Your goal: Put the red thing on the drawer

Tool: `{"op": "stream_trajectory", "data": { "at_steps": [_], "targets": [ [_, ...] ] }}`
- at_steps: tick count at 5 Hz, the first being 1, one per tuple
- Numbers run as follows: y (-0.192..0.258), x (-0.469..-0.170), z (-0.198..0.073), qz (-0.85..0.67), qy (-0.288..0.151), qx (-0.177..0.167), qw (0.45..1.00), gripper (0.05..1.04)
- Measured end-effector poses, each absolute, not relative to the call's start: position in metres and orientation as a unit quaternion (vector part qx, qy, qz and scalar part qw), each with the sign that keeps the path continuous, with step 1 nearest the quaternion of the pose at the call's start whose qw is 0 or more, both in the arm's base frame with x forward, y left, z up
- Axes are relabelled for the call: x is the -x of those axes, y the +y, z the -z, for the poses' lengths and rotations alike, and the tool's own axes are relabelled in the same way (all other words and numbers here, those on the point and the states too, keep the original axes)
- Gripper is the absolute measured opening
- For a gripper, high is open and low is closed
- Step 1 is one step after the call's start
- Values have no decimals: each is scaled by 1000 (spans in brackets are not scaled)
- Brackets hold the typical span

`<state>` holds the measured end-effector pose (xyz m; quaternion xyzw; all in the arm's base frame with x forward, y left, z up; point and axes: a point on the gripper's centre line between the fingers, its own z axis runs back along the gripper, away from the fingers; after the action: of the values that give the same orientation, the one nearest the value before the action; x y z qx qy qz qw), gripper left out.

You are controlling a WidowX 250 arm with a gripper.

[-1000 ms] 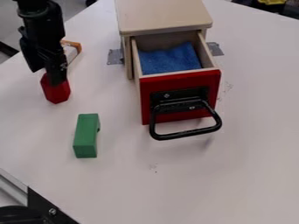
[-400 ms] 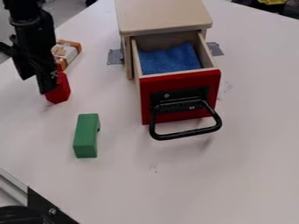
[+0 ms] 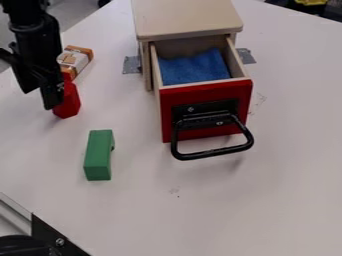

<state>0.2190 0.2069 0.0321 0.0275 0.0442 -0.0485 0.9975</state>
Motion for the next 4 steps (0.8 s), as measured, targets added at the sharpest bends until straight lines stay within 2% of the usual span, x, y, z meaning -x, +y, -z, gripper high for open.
{"op": "stream_trajectory", "data": {
  "at_steps": [2, 4],
  "targets": [
    [206, -217, -22, 35, 49, -14, 998, 999],
    [191, -233, -2, 45, 64, 8, 997, 999]
  ]
}}
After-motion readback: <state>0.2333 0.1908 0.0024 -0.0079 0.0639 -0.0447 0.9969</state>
